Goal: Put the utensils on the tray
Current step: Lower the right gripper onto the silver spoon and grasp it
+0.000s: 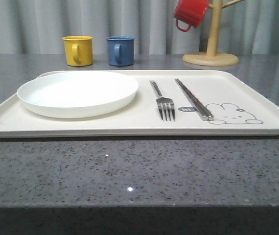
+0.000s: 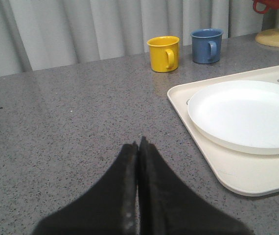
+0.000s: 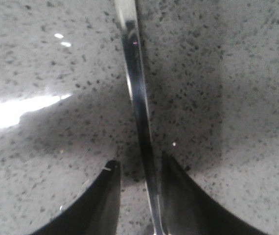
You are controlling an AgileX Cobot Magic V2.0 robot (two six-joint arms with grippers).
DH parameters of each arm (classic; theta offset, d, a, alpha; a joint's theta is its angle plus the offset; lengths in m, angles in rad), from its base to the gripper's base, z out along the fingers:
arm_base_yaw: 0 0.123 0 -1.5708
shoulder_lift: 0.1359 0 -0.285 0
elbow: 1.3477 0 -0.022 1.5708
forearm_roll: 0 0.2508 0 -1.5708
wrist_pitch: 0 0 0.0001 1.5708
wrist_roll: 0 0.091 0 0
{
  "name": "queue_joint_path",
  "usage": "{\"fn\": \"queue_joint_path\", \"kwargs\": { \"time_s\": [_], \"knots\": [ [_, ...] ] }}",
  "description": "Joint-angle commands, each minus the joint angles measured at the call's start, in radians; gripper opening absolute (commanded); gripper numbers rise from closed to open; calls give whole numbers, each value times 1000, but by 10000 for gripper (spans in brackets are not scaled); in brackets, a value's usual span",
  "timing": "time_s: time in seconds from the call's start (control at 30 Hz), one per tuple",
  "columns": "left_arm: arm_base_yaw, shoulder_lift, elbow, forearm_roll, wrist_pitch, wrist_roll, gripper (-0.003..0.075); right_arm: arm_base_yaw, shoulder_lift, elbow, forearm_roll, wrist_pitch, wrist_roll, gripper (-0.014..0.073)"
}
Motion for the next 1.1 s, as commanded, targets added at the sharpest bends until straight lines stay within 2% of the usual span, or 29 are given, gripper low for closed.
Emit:
{"fn": "queue_joint_path", "kwargs": {
  "time_s": [0.0,0.13,0.3,0.4,0.6,0.73,0.87,1.07],
  "knots": [
    [-5,9,-26,-11,-85,-8,-18,-13,-34,-22,-5,21,-9,239],
    [-5,9,-26,-11,-85,-8,-18,-13,-27,-22,-5,28,-9,189],
    [-5,9,-26,-11,-85,-8,-18,-13,-29,-23,-6,47,-9,13],
    [-5,9,-26,-11,-85,-8,-18,-13,-37,-23,-10,57,-5,-45],
    [-5,9,-26,-11,-85,-8,-18,-6,-107,-24,-5,82,89,-43],
    [-5,9,-26,-11,-85,-8,-18,35,-182,-24,25,101,132,-43],
    [-5,9,-26,-11,-85,-8,-18,119,-252,-24,84,101,135,-42],
    [-5,9,-26,-11,-85,-8,-18,306,-276,-24,112,101,179,-42]
  ]
}}
